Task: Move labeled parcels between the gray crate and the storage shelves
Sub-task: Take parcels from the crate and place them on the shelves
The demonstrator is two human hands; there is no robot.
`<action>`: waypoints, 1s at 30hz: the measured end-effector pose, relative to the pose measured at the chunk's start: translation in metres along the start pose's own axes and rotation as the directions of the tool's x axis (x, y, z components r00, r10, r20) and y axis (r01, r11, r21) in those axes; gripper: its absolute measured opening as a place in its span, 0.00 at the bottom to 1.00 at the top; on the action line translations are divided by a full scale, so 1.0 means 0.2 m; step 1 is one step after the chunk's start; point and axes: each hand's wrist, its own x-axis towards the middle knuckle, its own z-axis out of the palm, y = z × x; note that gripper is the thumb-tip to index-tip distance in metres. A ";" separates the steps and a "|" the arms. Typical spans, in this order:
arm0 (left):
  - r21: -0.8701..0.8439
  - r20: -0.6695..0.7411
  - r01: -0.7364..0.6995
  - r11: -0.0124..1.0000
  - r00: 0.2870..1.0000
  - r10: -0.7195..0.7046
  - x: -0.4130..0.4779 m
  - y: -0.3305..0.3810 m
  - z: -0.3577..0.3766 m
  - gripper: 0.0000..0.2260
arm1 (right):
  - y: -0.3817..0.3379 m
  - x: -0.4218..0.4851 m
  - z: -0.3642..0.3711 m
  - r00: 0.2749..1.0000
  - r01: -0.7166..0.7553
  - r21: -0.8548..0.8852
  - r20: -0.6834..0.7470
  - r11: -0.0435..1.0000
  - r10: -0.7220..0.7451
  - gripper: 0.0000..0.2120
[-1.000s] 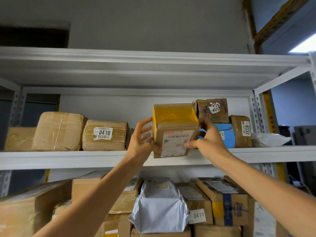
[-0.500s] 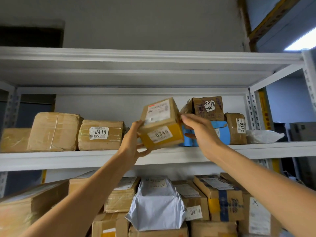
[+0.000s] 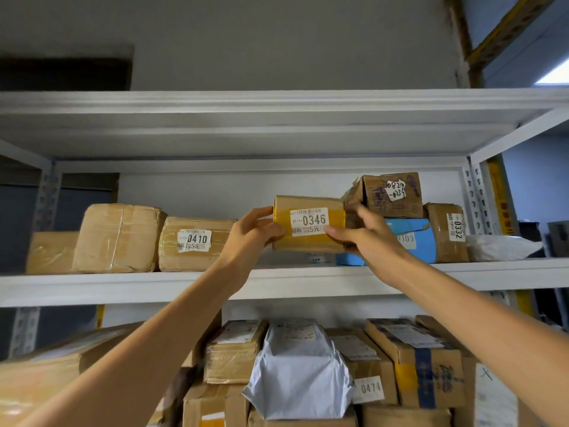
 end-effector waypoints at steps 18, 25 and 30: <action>0.803 -0.177 -0.126 0.583 0.883 0.434 0.05 -0.27 -0.18 0.22 | 0.27 0.25 0.35 1.000 0.011 -0.419 -0.004 0.908 -0.014 0.17; 0.833 -0.167 -0.091 0.546 0.899 0.405 0.05 -0.24 -0.20 0.22 | 0.26 0.26 0.34 1.000 -0.009 -0.482 -0.001 0.876 0.010 0.25; 0.857 -0.132 -0.090 0.507 0.913 0.385 0.04 -0.18 -0.16 0.25 | 0.16 0.19 0.22 0.998 0.054 -0.652 0.044 0.756 -0.033 0.32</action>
